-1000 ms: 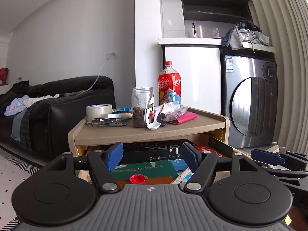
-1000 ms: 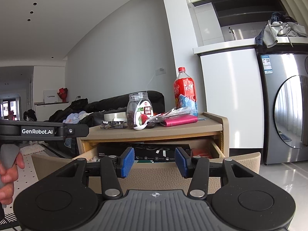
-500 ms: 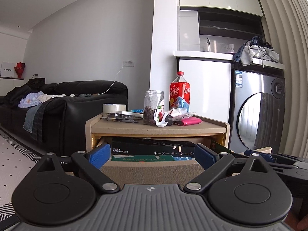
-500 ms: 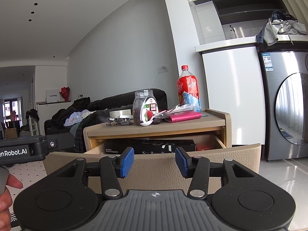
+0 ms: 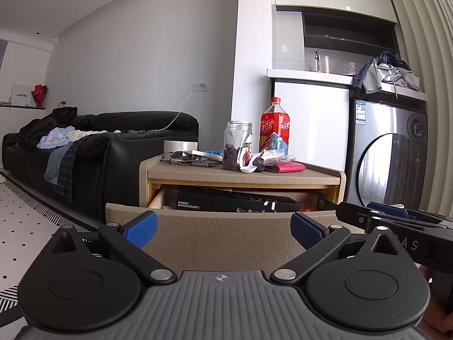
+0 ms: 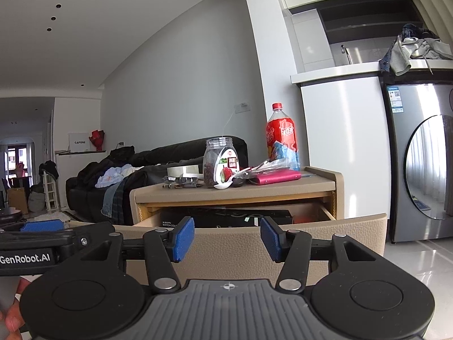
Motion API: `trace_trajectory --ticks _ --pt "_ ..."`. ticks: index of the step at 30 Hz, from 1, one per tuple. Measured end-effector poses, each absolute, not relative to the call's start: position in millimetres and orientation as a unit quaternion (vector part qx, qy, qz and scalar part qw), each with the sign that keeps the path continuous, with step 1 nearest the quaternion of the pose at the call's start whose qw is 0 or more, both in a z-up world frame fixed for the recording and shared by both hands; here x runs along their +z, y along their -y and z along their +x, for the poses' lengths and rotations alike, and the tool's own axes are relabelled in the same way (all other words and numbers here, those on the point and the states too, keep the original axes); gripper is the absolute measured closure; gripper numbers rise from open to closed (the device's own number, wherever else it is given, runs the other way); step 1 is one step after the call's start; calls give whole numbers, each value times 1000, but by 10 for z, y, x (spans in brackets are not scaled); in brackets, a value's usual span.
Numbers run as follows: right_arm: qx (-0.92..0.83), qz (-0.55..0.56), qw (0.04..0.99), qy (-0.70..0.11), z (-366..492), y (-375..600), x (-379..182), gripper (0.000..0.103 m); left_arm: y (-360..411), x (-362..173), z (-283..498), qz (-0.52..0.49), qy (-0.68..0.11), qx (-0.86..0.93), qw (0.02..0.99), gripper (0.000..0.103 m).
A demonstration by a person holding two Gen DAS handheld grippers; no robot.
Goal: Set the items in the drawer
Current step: 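Move the left gripper to the knob on the top drawer front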
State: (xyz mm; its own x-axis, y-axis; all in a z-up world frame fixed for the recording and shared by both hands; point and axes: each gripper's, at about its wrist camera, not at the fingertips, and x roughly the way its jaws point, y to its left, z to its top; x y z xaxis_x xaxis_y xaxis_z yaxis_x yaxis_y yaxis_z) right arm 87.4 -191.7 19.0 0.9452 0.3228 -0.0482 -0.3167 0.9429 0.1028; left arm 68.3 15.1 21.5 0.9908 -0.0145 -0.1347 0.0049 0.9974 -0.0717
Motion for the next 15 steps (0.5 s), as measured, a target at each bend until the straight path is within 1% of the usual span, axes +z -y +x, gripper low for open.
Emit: trace_trajectory --ticks 1,3,5,8,12,15 --pt "161 49 985 -26 853 1920 199 42 -151 189 679 -38 -71 -4 997 0" --pt "157 56 986 -15 821 1958 230 34 -117 118 662 -42 -76 0 996 0" --pt "151 64 986 -7 802 2020 268 32 -68 45 646 -44 -81 1 996 0" --pt "140 70 988 4 795 2116 318 26 61 -75 653 -43 -86 2 995 0" --pt "130 67 989 10 815 2242 374 24 275 -212 692 -37 -89 6 995 0" --pt "123 45 991 19 856 2316 389 21 463 -291 737 -20 -89 21 996 0"
